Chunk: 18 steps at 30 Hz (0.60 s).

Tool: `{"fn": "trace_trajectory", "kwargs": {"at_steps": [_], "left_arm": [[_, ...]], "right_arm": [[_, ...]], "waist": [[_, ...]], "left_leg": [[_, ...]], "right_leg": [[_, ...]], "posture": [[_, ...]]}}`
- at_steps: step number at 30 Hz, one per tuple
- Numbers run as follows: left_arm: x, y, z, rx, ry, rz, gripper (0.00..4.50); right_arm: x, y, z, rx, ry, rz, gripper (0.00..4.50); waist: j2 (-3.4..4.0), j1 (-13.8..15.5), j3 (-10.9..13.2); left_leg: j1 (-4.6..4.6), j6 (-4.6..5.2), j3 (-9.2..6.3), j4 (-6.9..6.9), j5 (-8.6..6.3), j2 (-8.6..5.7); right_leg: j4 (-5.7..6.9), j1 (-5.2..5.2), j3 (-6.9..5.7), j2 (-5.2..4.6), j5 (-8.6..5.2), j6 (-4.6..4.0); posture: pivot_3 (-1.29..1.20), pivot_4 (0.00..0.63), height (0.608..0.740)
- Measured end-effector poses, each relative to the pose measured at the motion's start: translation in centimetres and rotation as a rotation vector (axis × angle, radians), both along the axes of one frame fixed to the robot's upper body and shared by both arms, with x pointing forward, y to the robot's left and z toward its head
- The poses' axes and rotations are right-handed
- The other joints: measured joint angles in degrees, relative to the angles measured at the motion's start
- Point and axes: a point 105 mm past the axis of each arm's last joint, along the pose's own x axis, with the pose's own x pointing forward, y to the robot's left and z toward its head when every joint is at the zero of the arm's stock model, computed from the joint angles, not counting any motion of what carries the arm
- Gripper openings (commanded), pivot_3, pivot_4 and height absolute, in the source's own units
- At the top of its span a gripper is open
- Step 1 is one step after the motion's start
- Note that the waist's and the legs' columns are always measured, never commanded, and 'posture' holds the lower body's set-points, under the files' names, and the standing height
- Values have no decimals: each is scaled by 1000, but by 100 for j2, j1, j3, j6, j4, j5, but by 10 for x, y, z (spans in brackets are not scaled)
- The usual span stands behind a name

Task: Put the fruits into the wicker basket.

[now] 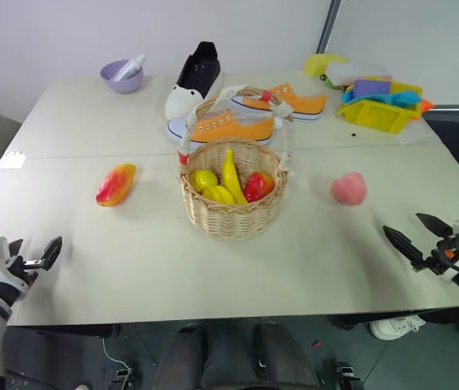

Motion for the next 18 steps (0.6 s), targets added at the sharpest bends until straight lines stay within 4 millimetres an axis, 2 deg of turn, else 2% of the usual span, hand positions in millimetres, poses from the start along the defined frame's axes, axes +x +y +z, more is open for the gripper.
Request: {"fn": "trace_trajectory", "kwargs": {"at_steps": [4,9,13,18], "left_arm": [[2,0,0,-10,-10,17,4500],[12,-5,12,-10,-49,1,4500],[27,-18,33,-45,-103,-64,4500],[59,-44,70,-10,-118,-187,4500]], "right_arm": [[1,1,0,-3,-1,-1,4436],[1,1,-3,-20,11,-6,4436],[-2,6,-3,-28,11,-1,4436],[0,16,8,-42,-23,28,4436]], "waist": [[-1,1,0],[0,6,0],[-1,9,0],[-1,1,-1]], "left_leg": [[0,0,0,0,0,0],[-1,0,1,0,0,0],[-1,0,1,1,0,0],[0,0,1,1,0,-1]], "right_leg": [[0,0,0,0,0,0],[0,0,0,0,1,1],[1,0,0,1,1,1],[4,1,-1,11,3,1]], "posture": [[0,150,729],[0,150,729],[0,150,729],[0,150,729]]}}
